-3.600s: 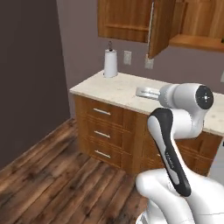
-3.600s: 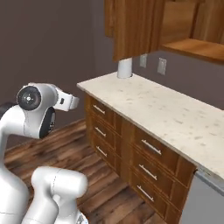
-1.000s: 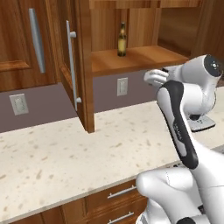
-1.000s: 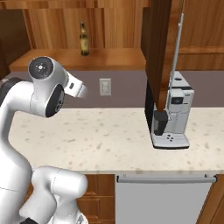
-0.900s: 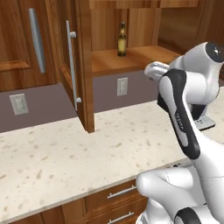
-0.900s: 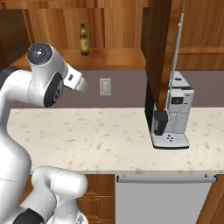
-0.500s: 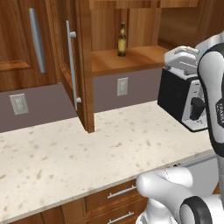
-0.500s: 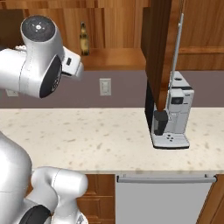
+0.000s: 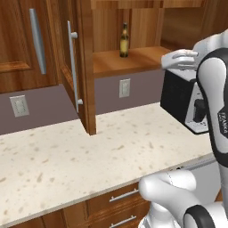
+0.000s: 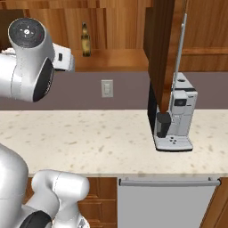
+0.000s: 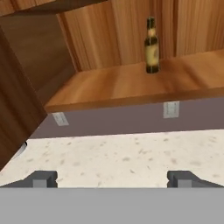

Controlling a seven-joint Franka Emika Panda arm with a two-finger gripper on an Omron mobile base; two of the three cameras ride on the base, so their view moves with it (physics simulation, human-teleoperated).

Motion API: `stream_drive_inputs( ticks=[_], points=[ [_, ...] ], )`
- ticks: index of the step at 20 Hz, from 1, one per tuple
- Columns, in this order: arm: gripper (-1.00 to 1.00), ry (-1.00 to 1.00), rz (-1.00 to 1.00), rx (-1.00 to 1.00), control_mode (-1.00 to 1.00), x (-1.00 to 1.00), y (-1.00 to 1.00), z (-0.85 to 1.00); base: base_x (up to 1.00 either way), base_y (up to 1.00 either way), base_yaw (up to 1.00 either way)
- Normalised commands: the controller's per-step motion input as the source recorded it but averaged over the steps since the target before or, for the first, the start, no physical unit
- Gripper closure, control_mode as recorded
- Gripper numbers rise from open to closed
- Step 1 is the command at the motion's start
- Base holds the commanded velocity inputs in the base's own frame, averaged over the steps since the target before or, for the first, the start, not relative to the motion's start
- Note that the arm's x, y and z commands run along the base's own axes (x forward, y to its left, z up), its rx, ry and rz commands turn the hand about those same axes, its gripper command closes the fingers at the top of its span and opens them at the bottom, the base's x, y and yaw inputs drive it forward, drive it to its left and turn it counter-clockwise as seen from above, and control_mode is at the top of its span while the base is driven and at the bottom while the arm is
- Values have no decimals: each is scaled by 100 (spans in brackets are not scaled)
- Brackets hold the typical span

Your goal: Open the cabinet directly in front. Then move the beer and the cup to the dining counter with the candle on it.

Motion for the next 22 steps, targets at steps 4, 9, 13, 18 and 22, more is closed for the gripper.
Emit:
stream_drive_inputs(
  ticks=[4, 9, 13, 18, 22],
  points=[
    [-100, -2, 2, -1, -100, 2, 0, 0, 0, 0, 0],
    [-100, -14, 0, 0, -100, 0, 0, 0, 0, 0, 0],
    [-100, 2, -1, 0, -100, 9, 0, 14, 0, 0, 0],
    [-100, 0, -2, 2, -100, 19, -3, 38, 0, 0, 0],
    [-100, 0, 0, 4, -100, 39, -7, 36, 0, 0, 0]
  ],
)
